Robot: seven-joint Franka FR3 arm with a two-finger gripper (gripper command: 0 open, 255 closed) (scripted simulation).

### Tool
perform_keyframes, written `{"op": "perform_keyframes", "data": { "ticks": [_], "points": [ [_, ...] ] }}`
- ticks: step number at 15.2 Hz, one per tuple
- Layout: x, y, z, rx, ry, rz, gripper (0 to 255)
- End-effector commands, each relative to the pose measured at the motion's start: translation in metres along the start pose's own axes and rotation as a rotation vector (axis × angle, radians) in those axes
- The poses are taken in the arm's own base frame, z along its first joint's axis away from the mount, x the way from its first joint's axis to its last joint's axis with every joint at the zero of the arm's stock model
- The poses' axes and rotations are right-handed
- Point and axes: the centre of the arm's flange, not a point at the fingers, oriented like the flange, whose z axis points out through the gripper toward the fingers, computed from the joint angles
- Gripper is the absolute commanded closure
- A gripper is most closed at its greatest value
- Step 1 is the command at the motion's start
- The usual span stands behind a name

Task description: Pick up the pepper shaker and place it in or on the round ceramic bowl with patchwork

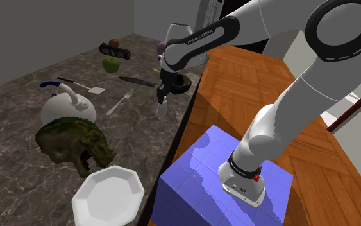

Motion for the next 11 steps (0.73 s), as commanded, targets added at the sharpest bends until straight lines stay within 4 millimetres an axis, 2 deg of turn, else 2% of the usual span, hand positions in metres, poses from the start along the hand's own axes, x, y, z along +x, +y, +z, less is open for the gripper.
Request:
{"op": "perform_keyframes", "data": {
  "ticks": [1, 11],
  "points": [
    [0.000, 0.000, 0.000, 0.000, -0.001, 0.000, 255],
    [0.003, -0.005, -0.052, 0.000, -0.001, 0.000, 255]
  ]
}}
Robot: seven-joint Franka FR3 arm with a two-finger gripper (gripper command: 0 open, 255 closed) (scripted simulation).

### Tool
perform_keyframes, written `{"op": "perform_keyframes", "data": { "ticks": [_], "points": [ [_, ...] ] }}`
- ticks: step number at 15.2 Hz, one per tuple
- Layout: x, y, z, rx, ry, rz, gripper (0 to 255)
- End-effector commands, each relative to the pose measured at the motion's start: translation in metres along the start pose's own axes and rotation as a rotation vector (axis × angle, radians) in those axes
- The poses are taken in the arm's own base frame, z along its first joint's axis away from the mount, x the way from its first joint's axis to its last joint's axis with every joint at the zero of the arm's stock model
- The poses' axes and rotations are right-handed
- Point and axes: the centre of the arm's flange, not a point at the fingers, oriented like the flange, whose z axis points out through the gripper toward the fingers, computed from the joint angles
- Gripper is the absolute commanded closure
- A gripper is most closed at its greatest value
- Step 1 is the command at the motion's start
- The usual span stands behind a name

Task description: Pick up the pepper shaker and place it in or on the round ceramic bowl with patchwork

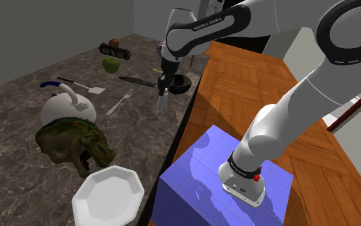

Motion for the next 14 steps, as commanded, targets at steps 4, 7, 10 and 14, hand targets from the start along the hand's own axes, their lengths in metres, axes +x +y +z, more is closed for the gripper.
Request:
{"op": "perform_keyframes", "data": {
  "ticks": [4, 7, 10, 14],
  "points": [
    [0.001, -0.002, -0.026, 0.000, 0.000, 0.000, 255],
    [0.002, -0.004, -0.042, 0.000, 0.000, 0.000, 255],
    [0.003, -0.005, -0.058, 0.000, 0.000, 0.000, 255],
    [0.004, -0.007, -0.079, 0.000, 0.000, 0.000, 255]
  ]
}}
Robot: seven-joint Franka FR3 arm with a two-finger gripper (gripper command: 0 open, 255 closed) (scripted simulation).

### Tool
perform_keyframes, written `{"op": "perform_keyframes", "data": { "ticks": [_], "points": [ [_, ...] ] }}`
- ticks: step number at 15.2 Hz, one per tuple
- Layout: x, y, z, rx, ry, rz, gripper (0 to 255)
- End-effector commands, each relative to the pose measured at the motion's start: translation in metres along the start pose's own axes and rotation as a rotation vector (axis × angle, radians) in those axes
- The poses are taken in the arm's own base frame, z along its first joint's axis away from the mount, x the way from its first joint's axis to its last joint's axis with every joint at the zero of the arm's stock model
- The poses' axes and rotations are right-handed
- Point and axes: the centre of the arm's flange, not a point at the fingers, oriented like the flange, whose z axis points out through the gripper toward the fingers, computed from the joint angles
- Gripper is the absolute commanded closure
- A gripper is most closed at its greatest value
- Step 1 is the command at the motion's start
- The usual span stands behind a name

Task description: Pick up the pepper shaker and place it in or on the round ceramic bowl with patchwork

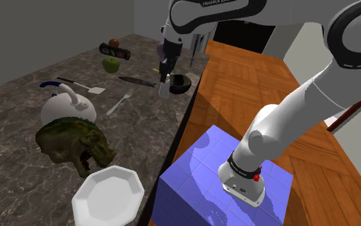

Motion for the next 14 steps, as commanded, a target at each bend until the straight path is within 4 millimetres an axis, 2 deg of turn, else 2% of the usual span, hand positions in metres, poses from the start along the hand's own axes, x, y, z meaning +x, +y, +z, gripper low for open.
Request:
{"op": "perform_keyframes", "data": {
  "ticks": [1, 9, 14],
  "points": [
    [0.000, -0.001, -0.012, 0.000, 0.000, 0.000, 255],
    [0.002, -0.005, -0.052, 0.000, 0.000, 0.000, 255],
    [0.007, 0.059, -0.068, 0.000, 0.000, 0.000, 255]
  ]
}}
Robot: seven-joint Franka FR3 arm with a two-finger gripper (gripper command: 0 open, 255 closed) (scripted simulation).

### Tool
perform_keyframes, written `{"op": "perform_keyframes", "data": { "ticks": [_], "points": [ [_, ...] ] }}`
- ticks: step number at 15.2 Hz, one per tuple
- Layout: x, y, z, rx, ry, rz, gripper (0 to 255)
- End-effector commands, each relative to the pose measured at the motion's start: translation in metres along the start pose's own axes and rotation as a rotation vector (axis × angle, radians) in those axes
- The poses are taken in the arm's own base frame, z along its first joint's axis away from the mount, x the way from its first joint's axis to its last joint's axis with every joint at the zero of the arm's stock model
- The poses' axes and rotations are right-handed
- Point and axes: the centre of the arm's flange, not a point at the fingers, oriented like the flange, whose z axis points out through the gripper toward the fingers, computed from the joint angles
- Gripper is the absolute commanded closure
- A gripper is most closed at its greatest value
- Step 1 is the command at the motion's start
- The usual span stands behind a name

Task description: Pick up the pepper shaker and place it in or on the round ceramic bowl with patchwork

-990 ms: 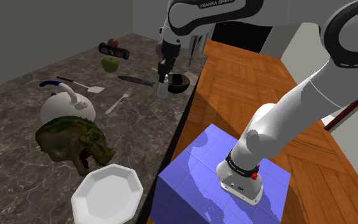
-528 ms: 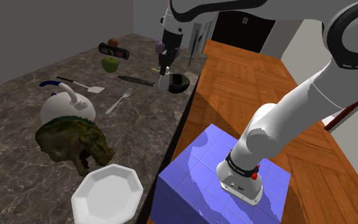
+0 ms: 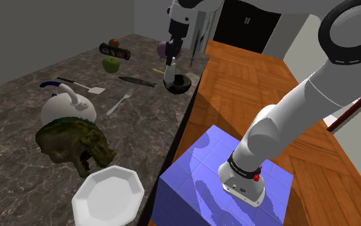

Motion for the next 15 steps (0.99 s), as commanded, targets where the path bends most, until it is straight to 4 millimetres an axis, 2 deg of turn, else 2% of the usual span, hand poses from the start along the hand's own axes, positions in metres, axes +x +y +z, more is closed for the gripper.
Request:
{"op": "perform_keyframes", "data": {
  "ticks": [1, 13, 15],
  "points": [
    [0.001, 0.028, -0.005, 0.000, 0.000, -0.001, 255],
    [0.013, 0.184, -0.044, 0.000, 0.000, -0.001, 255],
    [0.013, 0.185, -0.034, 0.000, 0.000, -0.001, 255]
  ]
}}
